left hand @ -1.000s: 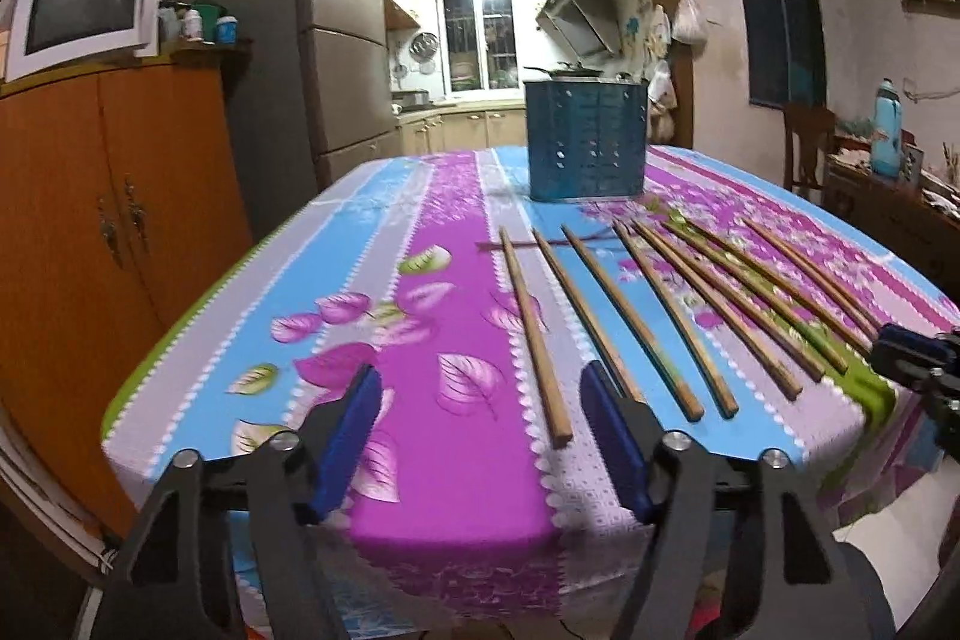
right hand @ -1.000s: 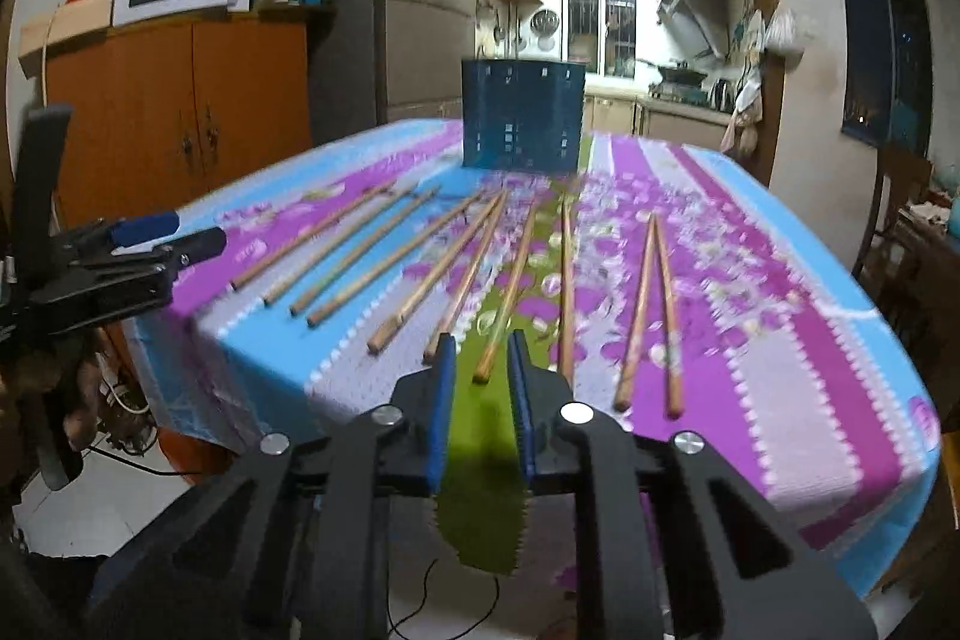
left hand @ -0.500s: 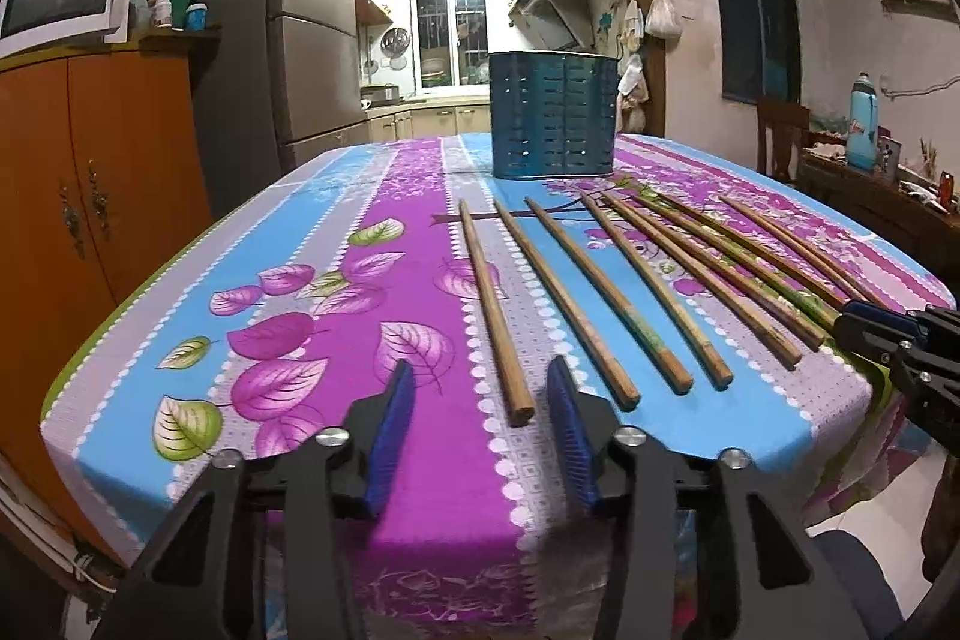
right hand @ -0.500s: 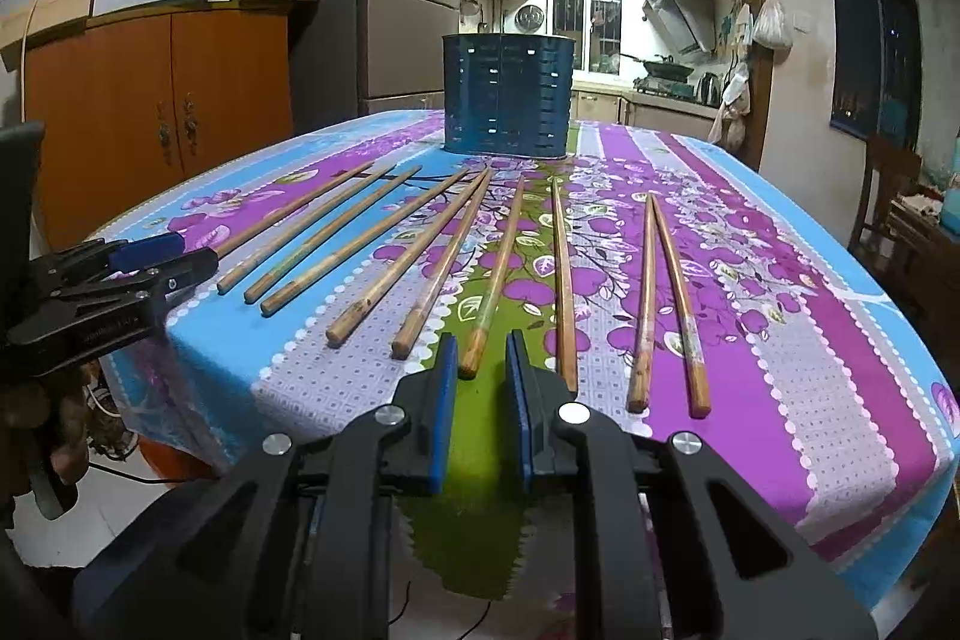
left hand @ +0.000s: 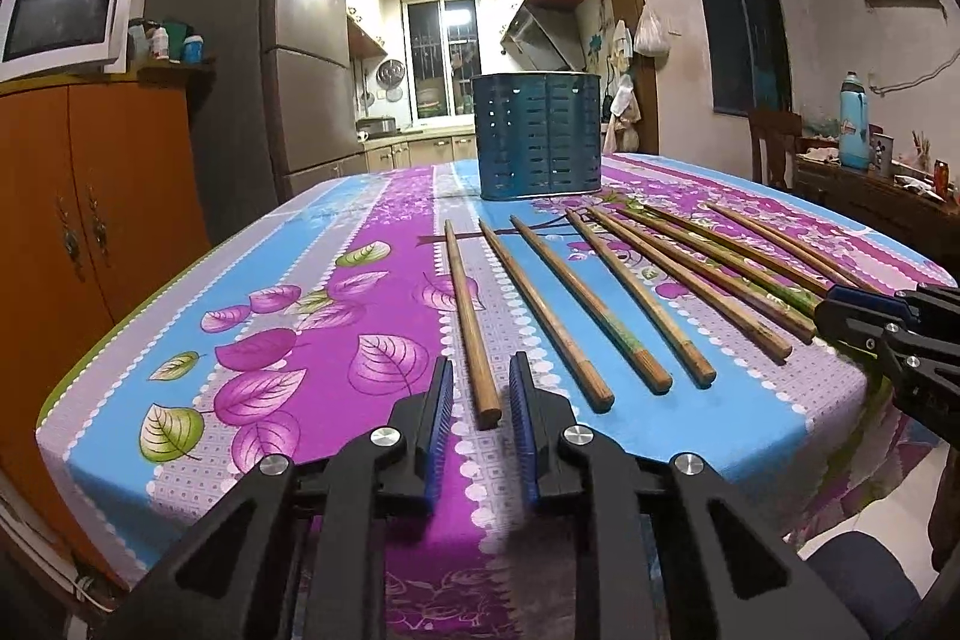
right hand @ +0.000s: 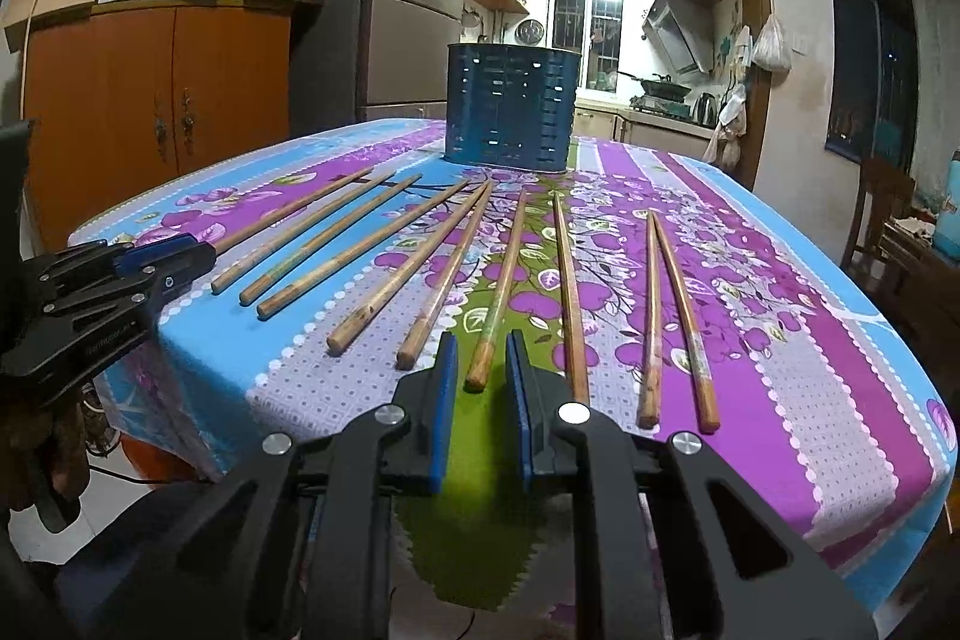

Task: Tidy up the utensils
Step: 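Lower the left gripper onto a wooden chopstick and close it while the right gripper grasps another, then lift the left gripper's chopstick over the blue holder while the right gripper carries its chopstick there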

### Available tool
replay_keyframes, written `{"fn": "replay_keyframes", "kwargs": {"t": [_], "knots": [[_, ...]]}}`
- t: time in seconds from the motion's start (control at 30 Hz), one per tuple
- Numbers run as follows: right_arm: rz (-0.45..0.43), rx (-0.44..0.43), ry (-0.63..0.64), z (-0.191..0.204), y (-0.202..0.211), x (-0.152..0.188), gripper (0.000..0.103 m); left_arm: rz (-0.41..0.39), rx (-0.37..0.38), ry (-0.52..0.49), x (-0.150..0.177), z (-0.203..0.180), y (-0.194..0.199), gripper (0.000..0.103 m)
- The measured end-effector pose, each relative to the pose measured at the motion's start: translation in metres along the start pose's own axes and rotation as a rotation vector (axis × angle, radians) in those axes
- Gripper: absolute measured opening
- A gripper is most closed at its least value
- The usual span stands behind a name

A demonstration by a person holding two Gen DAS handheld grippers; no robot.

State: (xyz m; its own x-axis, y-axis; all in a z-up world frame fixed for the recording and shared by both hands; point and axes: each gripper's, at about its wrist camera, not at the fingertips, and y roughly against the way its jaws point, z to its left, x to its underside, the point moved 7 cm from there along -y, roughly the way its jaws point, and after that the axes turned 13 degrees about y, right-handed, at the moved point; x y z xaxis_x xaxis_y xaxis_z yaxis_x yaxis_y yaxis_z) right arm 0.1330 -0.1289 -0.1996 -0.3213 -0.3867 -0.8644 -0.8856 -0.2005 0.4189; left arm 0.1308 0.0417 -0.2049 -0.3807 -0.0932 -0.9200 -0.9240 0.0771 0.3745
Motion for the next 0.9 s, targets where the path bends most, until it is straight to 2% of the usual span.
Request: {"fn": "replay_keyframes", "kwargs": {"t": [0.13, 0.3, 0.47, 0.63, 0.77, 0.9], "knots": [[-0.008, 0.007, 0.001, 0.000, 0.001, 0.001, 0.014, -0.018, 0.001, -0.003, 0.001, -0.001, 0.002, 0.015], [-0.015, -0.003, -0.009, 0.003, 0.001, 0.001, 0.007, -0.037, 0.000, -0.002, 0.003, -0.001, 0.002, 0.012], [-0.034, 0.003, -0.051, -0.002, 0.002, 0.001, 0.006, -0.032, 0.005, 0.011, 0.000, -0.001, 0.001, 0.008], [-0.066, 0.013, -0.057, -0.009, 0.013, -0.009, 0.006, -0.062, 0.015, 0.002, -0.010, -0.004, 0.010, 0.008], [-0.116, 0.033, -0.031, -0.018, 0.031, -0.030, 0.006, -0.105, 0.028, 0.007, -0.029, -0.005, 0.025, 0.008], [-0.179, 0.062, 0.000, -0.032, 0.052, -0.058, 0.005, -0.186, 0.048, 0.008, -0.062, -0.010, 0.045, 0.008]]}}
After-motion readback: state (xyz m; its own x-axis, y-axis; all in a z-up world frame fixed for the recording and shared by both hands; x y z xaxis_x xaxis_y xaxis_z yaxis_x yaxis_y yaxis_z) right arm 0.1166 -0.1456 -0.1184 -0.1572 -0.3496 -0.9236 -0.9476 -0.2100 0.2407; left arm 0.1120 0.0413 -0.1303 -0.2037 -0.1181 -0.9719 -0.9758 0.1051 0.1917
